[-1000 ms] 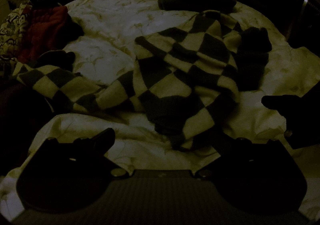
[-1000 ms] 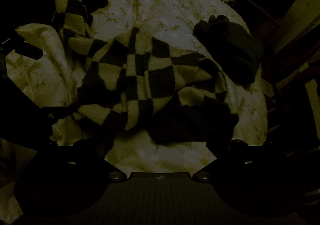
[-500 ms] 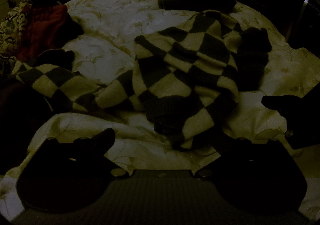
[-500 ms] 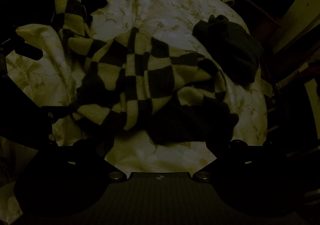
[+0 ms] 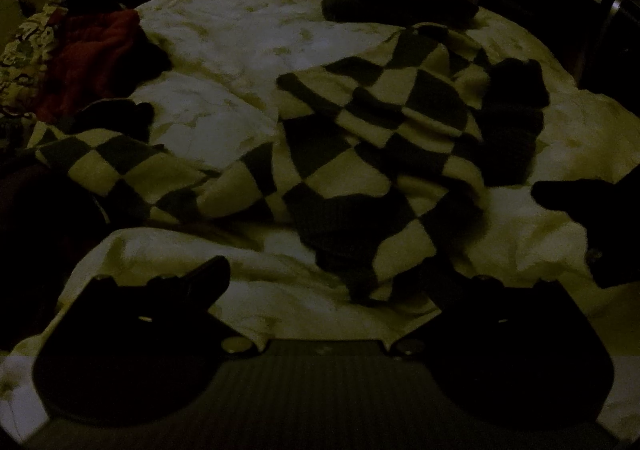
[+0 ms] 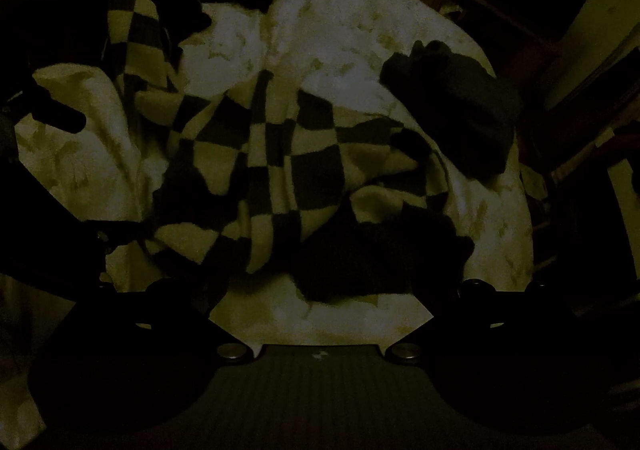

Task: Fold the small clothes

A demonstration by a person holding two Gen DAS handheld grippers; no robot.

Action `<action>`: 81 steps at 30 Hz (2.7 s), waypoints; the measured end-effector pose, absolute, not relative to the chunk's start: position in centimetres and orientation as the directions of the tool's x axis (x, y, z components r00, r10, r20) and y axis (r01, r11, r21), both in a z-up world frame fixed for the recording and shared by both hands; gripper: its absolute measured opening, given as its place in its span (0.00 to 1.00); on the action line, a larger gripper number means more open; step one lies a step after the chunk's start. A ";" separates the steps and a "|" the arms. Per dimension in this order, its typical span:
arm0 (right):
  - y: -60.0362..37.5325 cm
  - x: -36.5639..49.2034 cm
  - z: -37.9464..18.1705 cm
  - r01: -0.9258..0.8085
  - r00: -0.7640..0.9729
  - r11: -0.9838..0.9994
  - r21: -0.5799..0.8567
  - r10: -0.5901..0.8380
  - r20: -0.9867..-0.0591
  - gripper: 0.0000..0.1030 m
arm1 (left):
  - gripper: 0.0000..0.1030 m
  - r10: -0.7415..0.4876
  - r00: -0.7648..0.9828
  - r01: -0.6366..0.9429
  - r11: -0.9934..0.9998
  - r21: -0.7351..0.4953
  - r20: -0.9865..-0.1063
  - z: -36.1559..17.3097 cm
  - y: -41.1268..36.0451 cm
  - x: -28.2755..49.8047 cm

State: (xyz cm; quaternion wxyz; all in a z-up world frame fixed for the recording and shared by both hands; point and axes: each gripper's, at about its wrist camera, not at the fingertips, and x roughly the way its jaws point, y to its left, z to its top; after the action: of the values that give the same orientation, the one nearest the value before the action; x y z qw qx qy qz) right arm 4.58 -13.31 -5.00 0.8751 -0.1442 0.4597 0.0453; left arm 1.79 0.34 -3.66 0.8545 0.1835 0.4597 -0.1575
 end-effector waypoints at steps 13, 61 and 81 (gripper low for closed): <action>-14.9 3.9 -5.5 -0.221 0.674 0.964 -0.151 0.039 -0.738 1.00 | 1.00 -0.106 0.560 0.372 0.918 0.135 -0.822 -5.8 3.6 3.3; -4.8 19.4 -12.3 -0.915 0.293 0.374 -0.154 0.350 -0.890 0.19 | 0.98 -0.137 0.537 0.437 0.889 0.136 -0.833 -10.1 5.6 7.3; -28.3 23.8 -2.5 -0.163 0.832 0.982 0.095 0.188 -0.523 0.08 | 0.78 -0.122 0.679 0.422 0.872 0.249 -0.724 -7.1 1.7 10.3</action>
State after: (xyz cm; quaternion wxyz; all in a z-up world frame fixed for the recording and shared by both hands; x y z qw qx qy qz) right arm 23.82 -28.29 -2.52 0.9567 0.0231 0.2753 0.0917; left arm 10.28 1.72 -7.14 0.8937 0.2023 0.3704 -0.1524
